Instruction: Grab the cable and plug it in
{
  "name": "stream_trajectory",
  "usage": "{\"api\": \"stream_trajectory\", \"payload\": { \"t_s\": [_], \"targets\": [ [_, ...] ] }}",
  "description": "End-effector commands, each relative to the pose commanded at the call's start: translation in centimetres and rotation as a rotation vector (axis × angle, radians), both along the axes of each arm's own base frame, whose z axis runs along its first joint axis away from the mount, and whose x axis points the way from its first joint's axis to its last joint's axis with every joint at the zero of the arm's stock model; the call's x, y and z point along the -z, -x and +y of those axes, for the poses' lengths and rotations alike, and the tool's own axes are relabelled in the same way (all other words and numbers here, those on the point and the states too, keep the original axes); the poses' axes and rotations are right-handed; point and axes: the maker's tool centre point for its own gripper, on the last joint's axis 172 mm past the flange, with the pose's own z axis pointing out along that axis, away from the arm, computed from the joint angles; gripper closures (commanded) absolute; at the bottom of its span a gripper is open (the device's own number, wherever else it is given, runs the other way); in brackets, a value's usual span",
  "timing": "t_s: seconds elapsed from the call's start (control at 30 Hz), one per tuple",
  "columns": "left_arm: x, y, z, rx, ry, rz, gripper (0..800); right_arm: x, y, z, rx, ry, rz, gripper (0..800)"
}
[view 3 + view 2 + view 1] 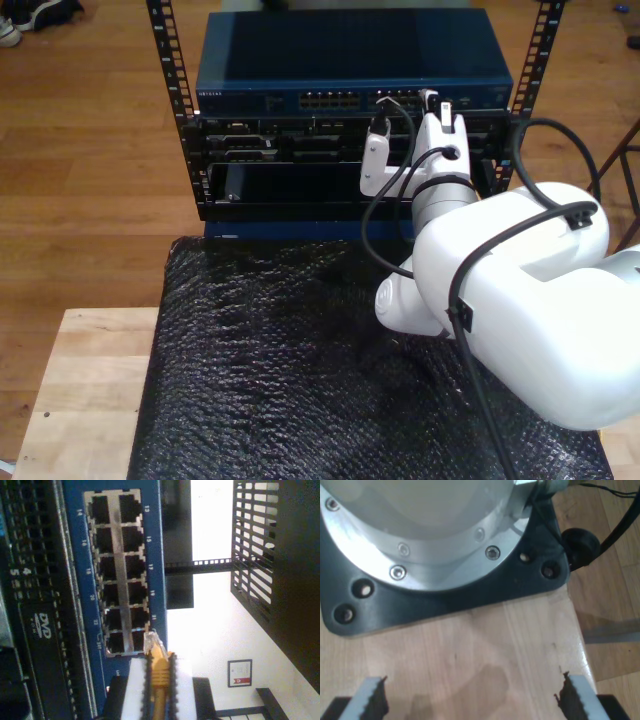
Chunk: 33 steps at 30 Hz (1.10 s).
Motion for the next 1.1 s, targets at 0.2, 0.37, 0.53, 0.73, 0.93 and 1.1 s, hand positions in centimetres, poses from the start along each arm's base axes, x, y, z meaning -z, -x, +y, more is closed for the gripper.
{"api": "stream_trajectory", "payload": {
  "t_s": [0.2, 0.37, 0.53, 0.73, 0.93, 1.1],
  "targets": [
    [0.0, 0.0, 0.0, 0.0, 0.0, 0.0, 0, 0.31, 0.07, -0.03, 0.0, 0.003, 0.006, 800],
    [0.0, 0.0, 0.0, 0.0, 0.0, 0.0, 0, 0.57, 0.17, -0.04, -0.001, 0.006, 0.011, 800],
    [0.0, 0.0, 0.0, 0.0, 0.0, 0.0, 0, 0.38, 0.1, -0.04, 0.0, 0.003, 0.007, 800],
    [0.0, 0.0, 0.0, 0.0, 0.0, 0.0, 0, 0.27, 0.02, -0.01, 0.0, 0.002, 0.004, 800],
    [0.0, 0.0, 0.0, 0.0, 0.0, 0.0, 0, 0.82, -0.03, -0.1, 0.002, 0.007, 0.011, 800],
    [0.0, 0.0, 0.0, 0.0, 0.0, 0.0, 0, 0.76, -0.04, -0.03, 0.001, 0.004, 0.01, 800]
  ]
}}
